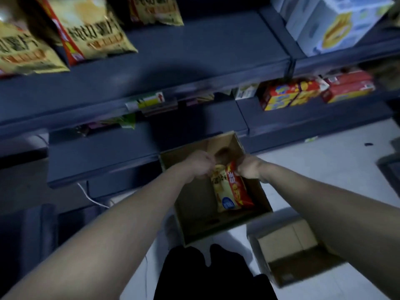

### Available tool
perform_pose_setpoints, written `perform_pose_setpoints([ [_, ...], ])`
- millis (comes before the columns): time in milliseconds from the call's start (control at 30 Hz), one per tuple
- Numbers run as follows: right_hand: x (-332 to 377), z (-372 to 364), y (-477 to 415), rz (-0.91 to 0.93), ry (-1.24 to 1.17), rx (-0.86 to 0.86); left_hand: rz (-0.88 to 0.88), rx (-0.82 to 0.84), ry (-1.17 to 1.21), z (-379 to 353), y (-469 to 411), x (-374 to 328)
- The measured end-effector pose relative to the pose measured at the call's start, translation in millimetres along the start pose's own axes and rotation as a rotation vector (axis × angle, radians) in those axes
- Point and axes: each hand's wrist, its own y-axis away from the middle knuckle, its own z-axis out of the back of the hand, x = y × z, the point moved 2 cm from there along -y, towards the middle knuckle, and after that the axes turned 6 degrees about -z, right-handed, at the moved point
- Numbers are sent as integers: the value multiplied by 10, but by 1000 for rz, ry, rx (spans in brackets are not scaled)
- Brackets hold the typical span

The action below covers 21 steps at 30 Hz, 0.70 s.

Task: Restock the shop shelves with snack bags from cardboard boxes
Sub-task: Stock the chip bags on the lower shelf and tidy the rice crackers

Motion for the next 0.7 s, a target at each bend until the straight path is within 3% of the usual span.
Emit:
perform_pose_setpoints([
  [233, -430, -456, -408, -142, -137, 156, 165, -24, 53, -437, -327, 571],
  [433, -542, -794, -730, -167, -183, 163, 213, 10, 46, -675, -552, 834],
  [600, -584, -909, -787, -117, 104, -24, 168, 0, -24, -701, -583, 860],
  [700, -524, -853, -734, -67, 130, -110, 73, -76, -91, -622, -576, 782],
])
